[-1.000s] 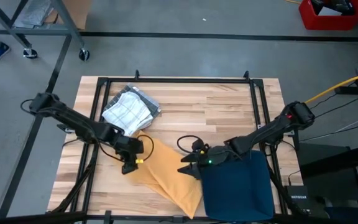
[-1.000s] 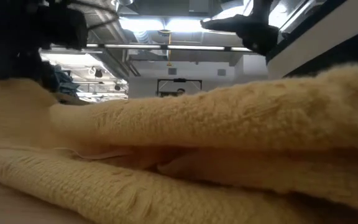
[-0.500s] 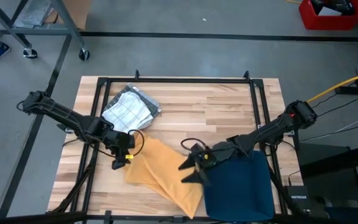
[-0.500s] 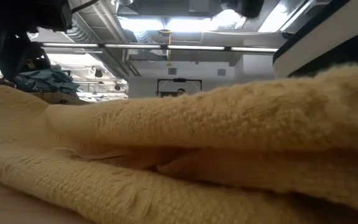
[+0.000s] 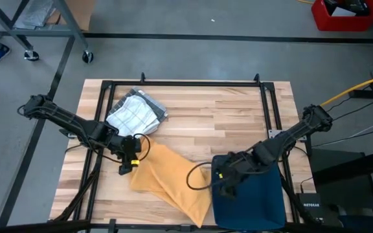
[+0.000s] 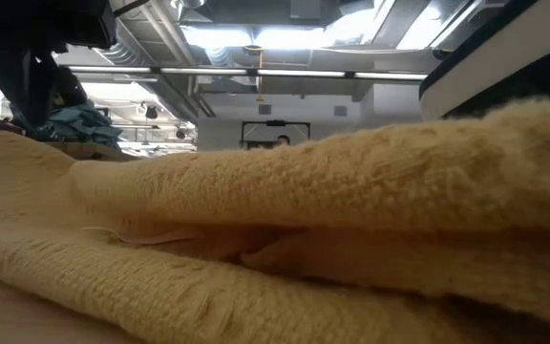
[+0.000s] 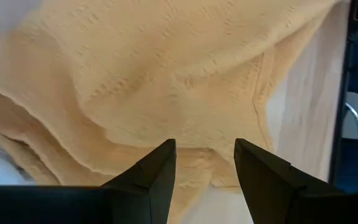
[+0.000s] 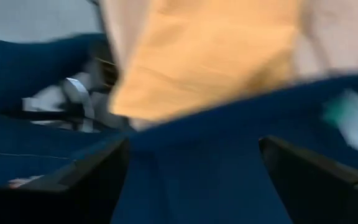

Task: Fold towel
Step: Fold the yellow towel, then move the blue laundry organizer to the top right of the table, then fold the yellow towel

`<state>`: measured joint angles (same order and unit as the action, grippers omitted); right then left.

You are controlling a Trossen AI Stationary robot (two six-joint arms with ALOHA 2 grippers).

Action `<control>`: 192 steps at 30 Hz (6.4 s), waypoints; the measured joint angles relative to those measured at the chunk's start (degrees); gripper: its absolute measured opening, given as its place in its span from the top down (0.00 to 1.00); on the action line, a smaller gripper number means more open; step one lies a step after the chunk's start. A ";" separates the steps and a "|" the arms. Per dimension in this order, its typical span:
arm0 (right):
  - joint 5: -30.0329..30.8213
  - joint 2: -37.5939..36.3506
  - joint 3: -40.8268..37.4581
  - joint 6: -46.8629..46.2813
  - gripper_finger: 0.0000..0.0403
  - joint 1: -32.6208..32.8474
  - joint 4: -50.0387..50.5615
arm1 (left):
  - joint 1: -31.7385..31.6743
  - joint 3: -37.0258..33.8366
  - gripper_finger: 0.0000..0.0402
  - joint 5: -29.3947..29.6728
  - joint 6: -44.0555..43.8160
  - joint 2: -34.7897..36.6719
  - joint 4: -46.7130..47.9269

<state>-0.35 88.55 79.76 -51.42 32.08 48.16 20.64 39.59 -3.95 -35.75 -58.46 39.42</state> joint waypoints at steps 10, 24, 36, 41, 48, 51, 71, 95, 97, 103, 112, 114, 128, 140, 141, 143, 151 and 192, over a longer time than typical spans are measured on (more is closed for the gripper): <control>4.32 0.45 -1.45 -8.63 0.10 2.14 15.08 | 0.01 0.00 0.61 3.59 1.32 -0.01 -0.04; 2.36 0.46 -18.64 -9.87 0.10 -0.64 14.83 | 0.00 0.00 0.61 4.83 1.30 -0.02 -0.02; 15.31 0.44 -25.08 6.46 0.10 -18.09 14.98 | 0.01 -0.02 0.61 4.86 1.27 -0.02 -0.04; 19.57 0.44 -25.11 18.90 0.10 -30.67 13.90 | 0.01 -0.02 0.61 5.65 1.12 -0.02 -0.39; 20.40 0.44 -25.11 32.99 0.10 -49.97 7.00 | 0.02 -0.04 0.61 5.86 1.23 -0.02 -2.81; 20.43 0.44 -24.58 36.35 0.10 -55.47 3.95 | 0.01 -0.04 0.61 5.86 1.24 -0.02 -2.78; 1.20 0.44 4.44 36.34 0.10 -61.47 0.75 | -0.03 -0.04 0.61 6.34 1.19 -0.02 -2.67; -9.64 9.10 11.20 14.19 0.10 -25.69 -6.99 | 0.00 -0.04 0.61 6.09 5.22 -0.04 2.51; -8.34 11.12 11.20 14.19 0.10 -23.00 -10.90 | 0.00 -0.04 0.61 6.08 4.38 -0.04 3.23; -8.22 17.71 11.20 10.85 0.10 -17.61 -24.88 | 0.15 -0.04 0.61 2.31 -4.81 -0.04 7.28; -2.08 24.62 11.17 9.73 0.10 -15.56 -19.57 | 4.15 -3.33 0.61 -5.96 -21.59 -0.22 5.69; -2.04 26.13 11.13 9.75 0.10 -15.59 -19.14 | 5.79 -5.23 0.61 -5.92 -26.14 -0.26 3.13; -0.45 29.53 10.47 12.72 0.10 -15.56 -11.29 | 12.39 -12.80 0.61 1.68 -38.41 -1.17 -15.05; 0.84 31.96 10.46 12.92 0.10 -15.59 -6.21 | 12.39 -14.71 0.61 2.17 -37.06 -1.81 -21.60; 0.66 32.51 10.46 13.04 0.10 -15.59 -5.53 | 12.39 -14.71 0.61 1.91 -36.54 -1.81 -21.56; -0.74 33.38 10.46 13.27 0.10 -15.59 -4.54 | 12.37 -14.71 0.61 1.84 -35.73 -1.81 -21.51; -2.35 35.77 10.76 14.43 0.10 -15.59 -4.21 | 12.31 -14.71 0.69 2.49 -33.61 -1.81 -21.57; -3.94 36.22 10.52 15.92 0.10 -15.54 1.01 | 12.33 -14.82 0.72 2.72 -30.95 -5.65 -20.51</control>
<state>-4.29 124.77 90.28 -35.51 16.53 49.17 32.97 24.77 -1.23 -66.70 -64.10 18.91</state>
